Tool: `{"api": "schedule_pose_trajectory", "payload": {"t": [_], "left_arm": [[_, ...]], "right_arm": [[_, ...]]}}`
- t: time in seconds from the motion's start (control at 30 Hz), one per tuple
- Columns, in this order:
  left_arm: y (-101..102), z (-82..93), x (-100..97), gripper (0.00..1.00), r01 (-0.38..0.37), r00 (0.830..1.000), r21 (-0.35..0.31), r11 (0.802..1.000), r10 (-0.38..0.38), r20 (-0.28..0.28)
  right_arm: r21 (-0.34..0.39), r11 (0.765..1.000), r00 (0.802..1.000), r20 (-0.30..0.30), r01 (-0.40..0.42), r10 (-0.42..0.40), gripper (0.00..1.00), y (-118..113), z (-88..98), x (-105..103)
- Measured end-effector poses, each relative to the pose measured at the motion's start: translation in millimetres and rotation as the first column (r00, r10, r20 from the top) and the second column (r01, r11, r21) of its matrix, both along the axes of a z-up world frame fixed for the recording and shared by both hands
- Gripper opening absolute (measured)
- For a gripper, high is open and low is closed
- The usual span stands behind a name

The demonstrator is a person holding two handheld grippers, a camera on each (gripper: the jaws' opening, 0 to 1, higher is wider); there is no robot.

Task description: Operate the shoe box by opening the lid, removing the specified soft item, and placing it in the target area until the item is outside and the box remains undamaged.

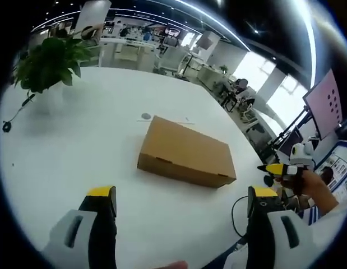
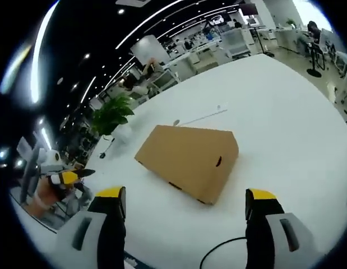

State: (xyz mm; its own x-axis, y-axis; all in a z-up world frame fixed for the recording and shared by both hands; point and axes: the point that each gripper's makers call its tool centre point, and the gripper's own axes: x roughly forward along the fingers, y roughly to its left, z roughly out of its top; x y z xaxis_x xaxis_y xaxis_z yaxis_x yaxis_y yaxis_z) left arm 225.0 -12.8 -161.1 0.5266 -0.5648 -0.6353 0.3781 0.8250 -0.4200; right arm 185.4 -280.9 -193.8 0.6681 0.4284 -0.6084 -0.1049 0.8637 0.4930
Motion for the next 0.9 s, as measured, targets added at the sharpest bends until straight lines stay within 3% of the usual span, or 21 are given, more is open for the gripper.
{"api": "schedule_pose_trajectory", "payload": {"t": [0.43,0.57,0.9], "left_arm": [[-0.7,2.0,-1.5,0.99,0.008,1.000,0.004,1.000,-0.008,0.013],[-1.8,0.8,-1.8,0.99,0.014,1.000,0.006,1.000,-0.014,0.012],[-7.0,0.5,-1.7,0.99,0.036,0.999,0.021,0.999,-0.036,0.006]], "right_arm": [[0.034,0.999,0.999,-0.036,0.028,-0.027,0.89,-1.1,-18.1,5.0],[0.087,0.990,0.994,-0.038,0.107,-0.104,0.89,-7.4,-20.7,11.1],[0.067,0.992,0.993,-0.054,0.110,-0.107,0.90,-14.0,-29.2,18.8]]}}
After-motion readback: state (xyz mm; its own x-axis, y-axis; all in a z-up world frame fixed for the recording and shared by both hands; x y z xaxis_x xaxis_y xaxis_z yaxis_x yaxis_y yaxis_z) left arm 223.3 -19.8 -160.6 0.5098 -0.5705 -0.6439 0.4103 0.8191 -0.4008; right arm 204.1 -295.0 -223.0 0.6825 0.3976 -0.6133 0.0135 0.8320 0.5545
